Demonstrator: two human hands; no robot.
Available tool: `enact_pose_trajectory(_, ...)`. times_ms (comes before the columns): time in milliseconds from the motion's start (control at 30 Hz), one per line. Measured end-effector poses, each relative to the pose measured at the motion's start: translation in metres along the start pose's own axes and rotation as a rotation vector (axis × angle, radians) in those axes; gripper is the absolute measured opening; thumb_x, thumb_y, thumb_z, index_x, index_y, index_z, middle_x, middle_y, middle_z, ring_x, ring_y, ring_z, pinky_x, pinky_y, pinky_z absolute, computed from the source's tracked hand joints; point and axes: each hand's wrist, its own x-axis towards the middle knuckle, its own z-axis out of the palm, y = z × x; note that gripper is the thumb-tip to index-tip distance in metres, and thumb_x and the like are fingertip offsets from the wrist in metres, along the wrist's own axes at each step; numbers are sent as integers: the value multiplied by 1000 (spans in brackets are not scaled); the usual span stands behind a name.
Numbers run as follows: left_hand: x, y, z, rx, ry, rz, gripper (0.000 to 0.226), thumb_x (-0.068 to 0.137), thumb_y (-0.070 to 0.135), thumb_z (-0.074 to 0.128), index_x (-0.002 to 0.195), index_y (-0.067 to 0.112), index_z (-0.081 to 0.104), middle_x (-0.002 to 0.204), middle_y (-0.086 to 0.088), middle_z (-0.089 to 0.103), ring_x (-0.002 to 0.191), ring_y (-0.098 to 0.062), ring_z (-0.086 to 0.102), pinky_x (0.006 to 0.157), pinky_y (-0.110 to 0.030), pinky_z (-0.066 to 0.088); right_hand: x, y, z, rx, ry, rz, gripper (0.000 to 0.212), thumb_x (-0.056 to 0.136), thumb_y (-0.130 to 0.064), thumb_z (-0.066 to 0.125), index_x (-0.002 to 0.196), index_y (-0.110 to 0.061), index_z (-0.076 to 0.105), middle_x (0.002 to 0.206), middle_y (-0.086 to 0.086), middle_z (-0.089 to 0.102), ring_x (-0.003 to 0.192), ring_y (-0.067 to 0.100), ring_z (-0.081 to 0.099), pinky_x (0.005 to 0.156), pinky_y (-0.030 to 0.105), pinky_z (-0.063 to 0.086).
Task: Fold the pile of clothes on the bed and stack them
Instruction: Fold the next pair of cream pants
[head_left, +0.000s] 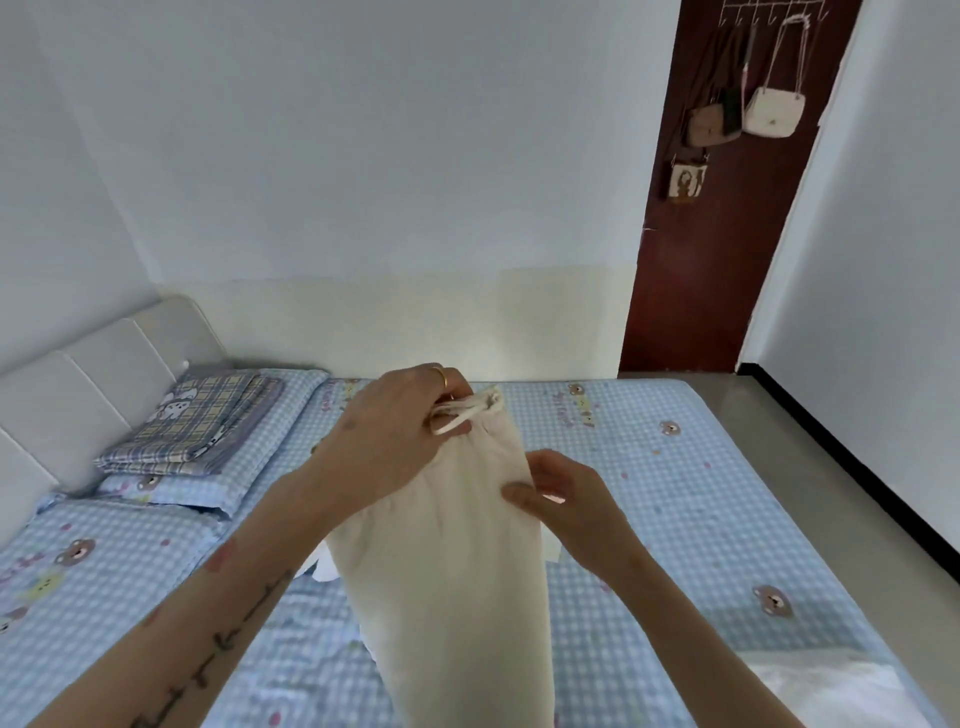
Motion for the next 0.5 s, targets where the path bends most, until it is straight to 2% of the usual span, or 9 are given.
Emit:
enact_pose_trajectory(67,-2,10,0,-12,2,-2,7,82,23,67,88,26,64,84,9,65,79,-14,60,71,-31,47,-9,11,-9,-8,1,23,12,86,-17,67,75,-17,63,75,0,64,76,17,61,78,35,48)
enact_pose_trajectory(133,-2,23,0,-23,-4,0,6,83,25,66,89,27,64,83,9,65,78,-12,59,69,-28,45,-14,14,-20,5,14,21,15,89,-17,64,74,-17,62,73,3,62,73,21,59,73,34,48)
enact_pose_trajectory(200,-1,36,1,-51,7,-10,7,84,26,65,91,25,65,84,7,66,79,-12,59,71,-28,45,-18,13,-30,7,35,-9,21,90,-17,62,70,-24,61,67,-5,58,65,11,54,63,21,43)
enact_pose_trajectory(267,0,48,1,-86,10,-29,10,84,27,64,93,24,67,84,6,67,80,-12,60,73,-29,46,-20,10,-41,35,57,-28,24,90,-16,62,69,-26,61,64,-11,55,62,3,49,59,13,38)
enact_pose_trajectory(400,2,58,5,-176,33,-102,7,85,31,63,91,28,65,78,10,66,74,-2,58,62,-15,41,-21,3,-66,46,98,-53,17,90,-25,60,74,-25,66,66,-11,58,61,2,50,56,12,39)
enact_pose_trajectory(500,-2,56,10,-274,80,-160,3,84,33,64,84,30,65,68,17,64,67,3,56,58,-7,39,-16,-6,-78,-15,115,-72,19,90,-33,57,73,-28,65,64,-12,56,59,2,47,54,11,37)
